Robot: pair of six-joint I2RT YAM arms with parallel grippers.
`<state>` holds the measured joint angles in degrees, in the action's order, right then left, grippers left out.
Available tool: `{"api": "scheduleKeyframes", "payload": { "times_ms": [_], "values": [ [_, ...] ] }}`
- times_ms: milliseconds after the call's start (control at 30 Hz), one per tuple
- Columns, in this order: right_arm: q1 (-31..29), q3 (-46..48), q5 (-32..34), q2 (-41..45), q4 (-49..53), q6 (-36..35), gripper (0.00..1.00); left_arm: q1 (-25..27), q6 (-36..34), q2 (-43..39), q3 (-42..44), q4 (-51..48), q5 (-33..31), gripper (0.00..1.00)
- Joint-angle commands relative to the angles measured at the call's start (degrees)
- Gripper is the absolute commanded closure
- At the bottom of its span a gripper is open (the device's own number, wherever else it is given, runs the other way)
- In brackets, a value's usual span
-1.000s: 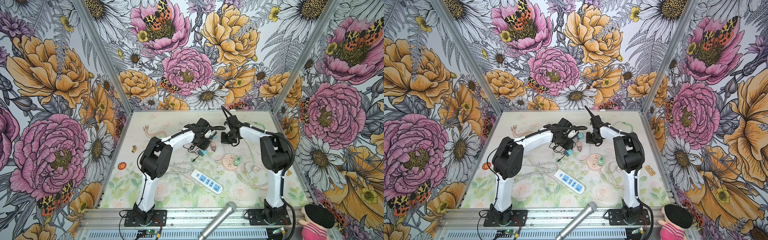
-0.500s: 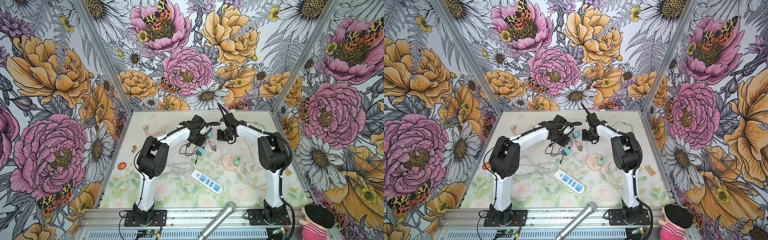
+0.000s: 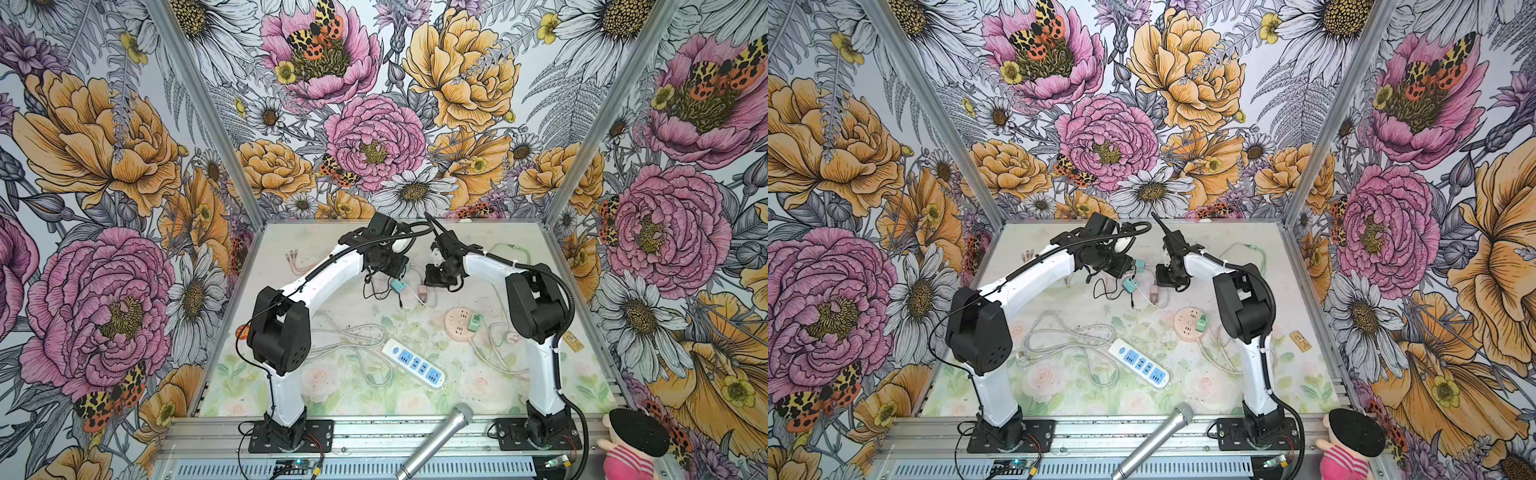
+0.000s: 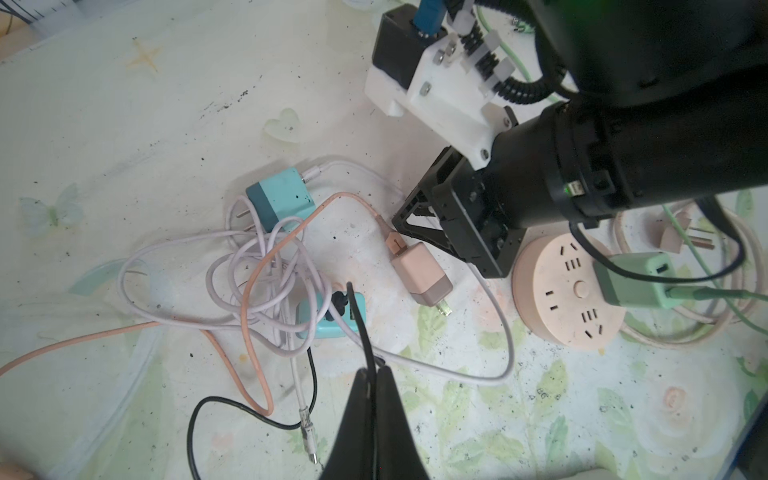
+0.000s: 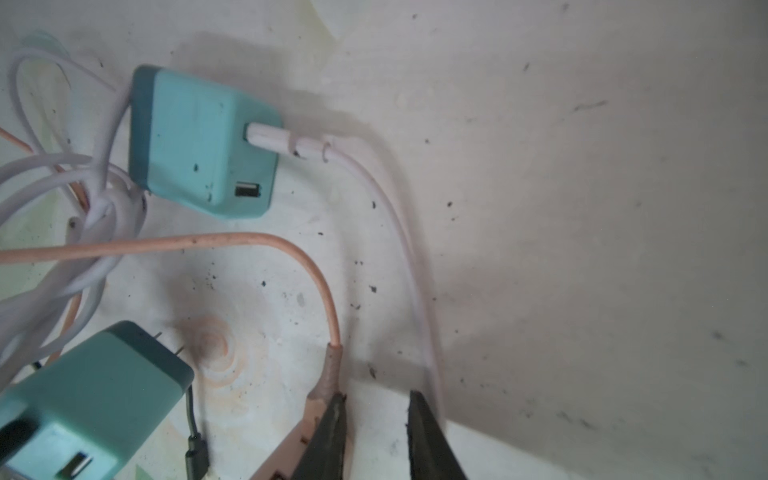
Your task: Insert the plug
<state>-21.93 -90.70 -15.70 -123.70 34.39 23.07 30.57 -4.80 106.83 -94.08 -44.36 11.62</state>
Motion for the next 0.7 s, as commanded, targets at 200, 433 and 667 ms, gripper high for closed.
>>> {"api": "scheduleKeyframes", "payload": {
  "times_ms": [200, 433, 667],
  "values": [
    [1.59, 4.01, 2.44, 6.66, -0.55, -0.67, 0.66, -1.37, 2.67, -6.68, 5.07, 7.09, 5.0, 1.0],
    [1.26, 6.83, 2.91, 13.06, -0.64, -3.31, 0.62, -2.08, 5.6, -9.58, 9.65, 15.0, 10.52, 1.0],
    [-0.5, 11.32, 1.94, 20.95, -4.7, -10.76, 0.59, -2.79, 7.98, -11.06, 10.04, 18.67, 12.44, 1.0]
  ]
}}
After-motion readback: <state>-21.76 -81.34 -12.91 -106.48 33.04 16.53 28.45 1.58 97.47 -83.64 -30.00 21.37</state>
